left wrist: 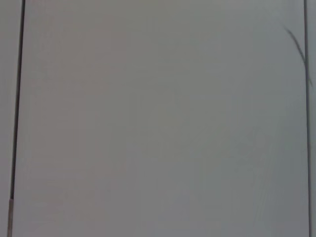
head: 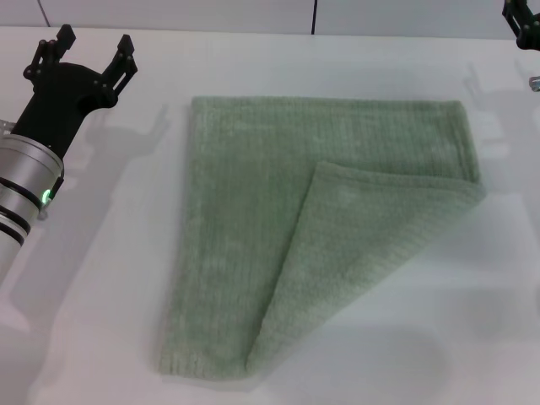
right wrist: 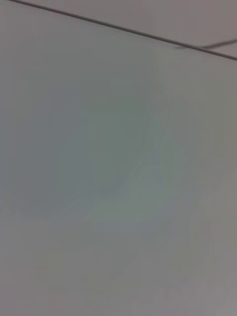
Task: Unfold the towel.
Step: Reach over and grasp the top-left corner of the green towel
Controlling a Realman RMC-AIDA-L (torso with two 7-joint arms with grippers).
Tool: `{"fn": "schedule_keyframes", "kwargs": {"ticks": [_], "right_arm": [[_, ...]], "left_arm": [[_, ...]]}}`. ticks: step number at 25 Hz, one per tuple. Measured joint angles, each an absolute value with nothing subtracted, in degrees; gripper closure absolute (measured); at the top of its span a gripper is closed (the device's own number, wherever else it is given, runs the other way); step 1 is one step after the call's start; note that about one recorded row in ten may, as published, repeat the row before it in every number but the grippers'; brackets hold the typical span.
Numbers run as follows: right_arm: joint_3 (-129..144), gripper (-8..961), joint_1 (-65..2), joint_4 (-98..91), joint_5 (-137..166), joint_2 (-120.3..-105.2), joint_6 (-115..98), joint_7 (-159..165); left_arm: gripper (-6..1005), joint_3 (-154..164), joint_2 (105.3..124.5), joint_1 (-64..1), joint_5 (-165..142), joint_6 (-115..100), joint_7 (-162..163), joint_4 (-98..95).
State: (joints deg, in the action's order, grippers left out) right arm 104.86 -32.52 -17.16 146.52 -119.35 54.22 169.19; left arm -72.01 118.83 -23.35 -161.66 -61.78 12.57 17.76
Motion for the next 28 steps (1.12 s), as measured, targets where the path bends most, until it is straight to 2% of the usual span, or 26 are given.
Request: {"fn": "schedule_keyframes", "kwargs": {"ticks": [15, 26, 28], "right_arm": [[104.8, 193, -33.0, -17.1, 146.5, -119.36, 54.2, 169.2], [104.8, 194, -33.1, -17.2, 146.4, -119.30, 54.2, 169.2], [104.8, 194, -33.1, -17.1, 146.4, -119.29, 54.2, 169.2]], "left_arm": [[153, -71.6, 118.82, -23.3, -161.7, -61.9, 12.6, 18.3], [265, -68.5, 118.83, -24.4, -161.7, -61.2, 12.5, 18.5], [318, -68.4, 118.82, -24.6, -161.6, -61.0, 12.5, 18.5]]}}
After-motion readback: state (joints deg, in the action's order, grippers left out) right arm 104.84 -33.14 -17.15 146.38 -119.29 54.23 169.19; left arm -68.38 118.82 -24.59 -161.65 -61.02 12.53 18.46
